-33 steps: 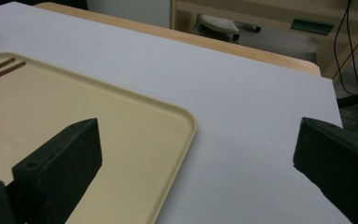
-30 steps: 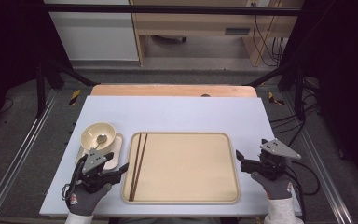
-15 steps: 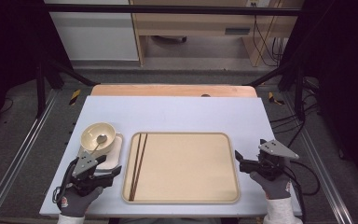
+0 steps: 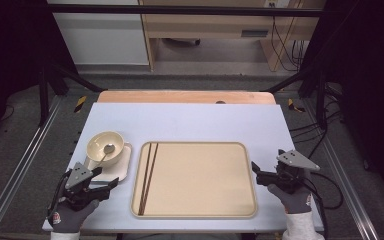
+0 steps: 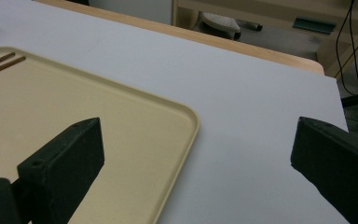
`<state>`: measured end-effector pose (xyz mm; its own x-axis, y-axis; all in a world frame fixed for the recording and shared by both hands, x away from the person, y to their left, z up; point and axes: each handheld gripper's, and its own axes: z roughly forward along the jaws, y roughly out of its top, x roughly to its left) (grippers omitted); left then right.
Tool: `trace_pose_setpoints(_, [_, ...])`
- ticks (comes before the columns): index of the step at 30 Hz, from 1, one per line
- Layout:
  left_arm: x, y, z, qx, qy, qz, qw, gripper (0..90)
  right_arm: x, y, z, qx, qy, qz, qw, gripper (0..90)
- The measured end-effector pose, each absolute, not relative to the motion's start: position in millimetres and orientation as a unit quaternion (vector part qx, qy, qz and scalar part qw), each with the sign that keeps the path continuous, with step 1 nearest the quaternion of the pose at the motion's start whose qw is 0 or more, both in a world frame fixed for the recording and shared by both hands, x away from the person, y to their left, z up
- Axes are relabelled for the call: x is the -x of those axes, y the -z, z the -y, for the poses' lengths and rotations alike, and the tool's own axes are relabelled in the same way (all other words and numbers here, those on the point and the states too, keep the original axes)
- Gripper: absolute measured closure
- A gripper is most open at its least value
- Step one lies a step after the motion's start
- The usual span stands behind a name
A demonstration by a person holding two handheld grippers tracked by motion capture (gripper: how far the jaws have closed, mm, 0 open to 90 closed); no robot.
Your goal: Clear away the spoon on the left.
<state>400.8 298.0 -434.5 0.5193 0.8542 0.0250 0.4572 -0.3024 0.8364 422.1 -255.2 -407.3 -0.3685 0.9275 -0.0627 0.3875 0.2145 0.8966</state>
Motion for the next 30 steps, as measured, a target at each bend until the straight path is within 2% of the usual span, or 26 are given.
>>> trace_pose_setpoints(10, [-405,430,-315,-0.749,-0.269,-0.446,0.41,27.9,-425,410,253,-0.461,-0.419,-0.714,0.318,3.1])
trace_pose_setpoints(19, [-420,433,-317,-0.749,-0.274,-0.447,0.406,29.3,-426,412,252,-0.461,-0.415,-0.717,0.317,3.3])
trace_pose_setpoints(24, [-426,433,-318,-0.75,-0.28,-0.446,0.401,34.7,-427,413,251,-0.461,-0.413,-0.719,0.317,3.4])
trace_pose_setpoints(30, [-427,430,-320,-0.748,-0.29,-0.442,0.401,46.6,-428,414,251,-0.461,-0.411,-0.72,0.317,3.6])
